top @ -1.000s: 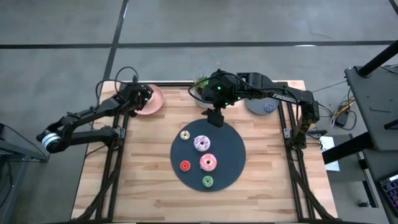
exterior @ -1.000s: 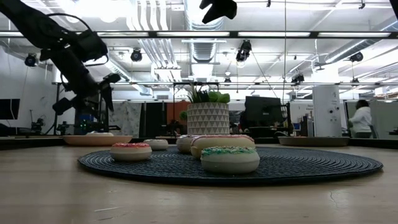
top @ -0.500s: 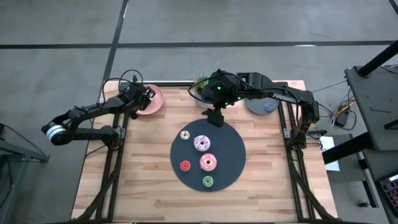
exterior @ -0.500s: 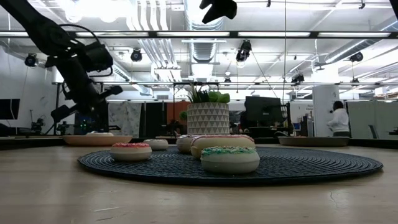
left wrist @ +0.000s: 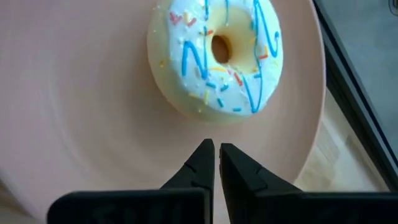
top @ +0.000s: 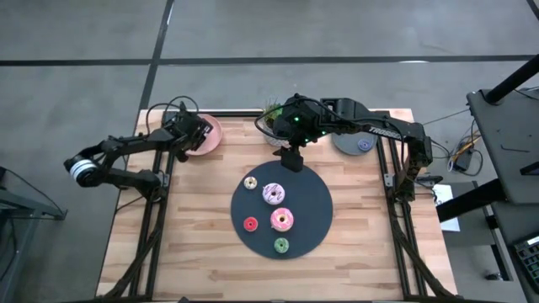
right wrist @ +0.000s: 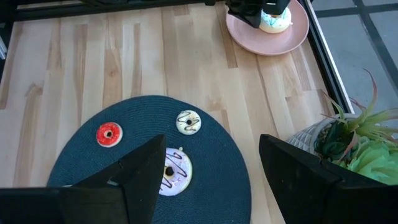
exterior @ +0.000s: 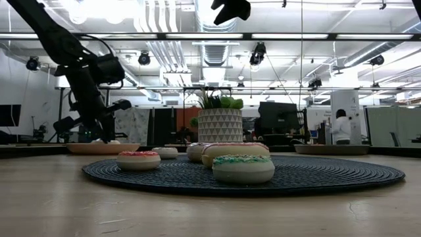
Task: Pick & Place donuts
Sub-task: Put the large white donut on the pink plate, then put the large purple donut on the pink plate
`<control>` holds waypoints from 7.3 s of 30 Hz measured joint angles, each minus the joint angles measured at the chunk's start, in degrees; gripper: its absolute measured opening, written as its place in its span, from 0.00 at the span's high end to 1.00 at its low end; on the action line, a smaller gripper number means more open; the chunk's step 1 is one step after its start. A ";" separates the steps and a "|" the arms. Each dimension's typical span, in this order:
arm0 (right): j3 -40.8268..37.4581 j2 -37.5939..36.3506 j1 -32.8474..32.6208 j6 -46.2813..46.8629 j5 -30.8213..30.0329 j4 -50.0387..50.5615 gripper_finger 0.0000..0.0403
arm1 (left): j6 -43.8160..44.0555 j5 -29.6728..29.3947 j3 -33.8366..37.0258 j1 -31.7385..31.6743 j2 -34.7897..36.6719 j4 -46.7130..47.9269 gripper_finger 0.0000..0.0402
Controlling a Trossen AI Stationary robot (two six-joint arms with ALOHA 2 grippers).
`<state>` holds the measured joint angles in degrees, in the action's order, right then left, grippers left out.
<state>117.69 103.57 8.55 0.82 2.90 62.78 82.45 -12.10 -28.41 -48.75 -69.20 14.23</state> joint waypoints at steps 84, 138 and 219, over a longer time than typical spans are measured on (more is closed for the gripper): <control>0.00 -0.06 -0.01 -1.69 -0.04 0.80 0.41 | -30.40 -1.61 -24.33 9.47 2.20 0.38 1.00; -31.11 -31.89 0.33 13.54 -1.48 -6.37 0.44 | -51.48 13.77 -24.51 38.99 18.23 4.54 1.00; -38.85 -39.96 -0.12 11.33 -4.19 -4.20 0.45 | -85.35 23.58 -58.64 45.93 -21.06 32.11 0.42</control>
<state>78.84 63.61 8.43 12.15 -1.29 58.59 -2.90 11.48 -87.05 -2.82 -90.26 46.34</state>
